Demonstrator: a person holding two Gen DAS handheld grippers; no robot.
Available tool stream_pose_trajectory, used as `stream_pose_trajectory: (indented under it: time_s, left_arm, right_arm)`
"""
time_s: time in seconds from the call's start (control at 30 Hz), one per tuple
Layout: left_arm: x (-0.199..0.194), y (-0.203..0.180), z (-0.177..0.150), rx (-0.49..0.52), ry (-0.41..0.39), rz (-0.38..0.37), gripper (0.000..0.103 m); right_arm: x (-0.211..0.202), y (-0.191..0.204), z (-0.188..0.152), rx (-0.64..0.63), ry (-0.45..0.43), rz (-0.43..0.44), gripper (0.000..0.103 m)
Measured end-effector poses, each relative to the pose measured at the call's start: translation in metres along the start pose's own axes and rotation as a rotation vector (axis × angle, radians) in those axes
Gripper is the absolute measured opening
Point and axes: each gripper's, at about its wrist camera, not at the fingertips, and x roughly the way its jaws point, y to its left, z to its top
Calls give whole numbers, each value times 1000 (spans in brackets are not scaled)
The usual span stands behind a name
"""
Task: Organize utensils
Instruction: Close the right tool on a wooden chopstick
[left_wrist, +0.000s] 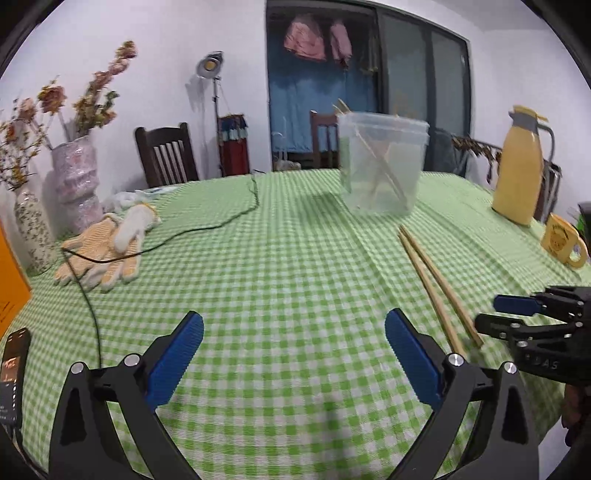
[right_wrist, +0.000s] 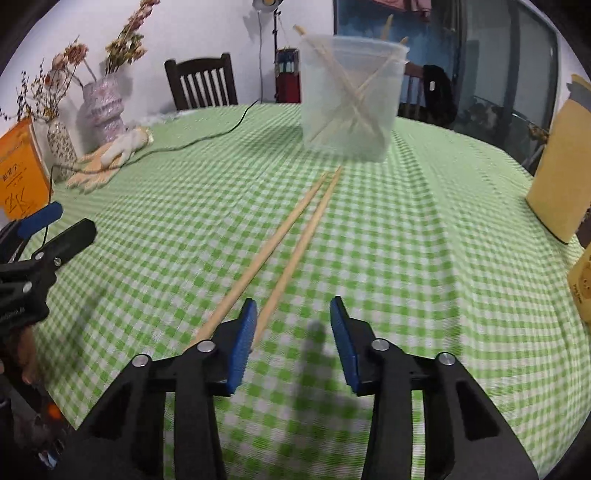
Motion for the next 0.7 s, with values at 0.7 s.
stream_pose_trajectory:
  time_s: [0.7]
  left_arm:
    - [47, -122, 3, 219, 234, -222, 95]
  right_arm:
    - [-21, -87, -27, 174, 1, -120, 6]
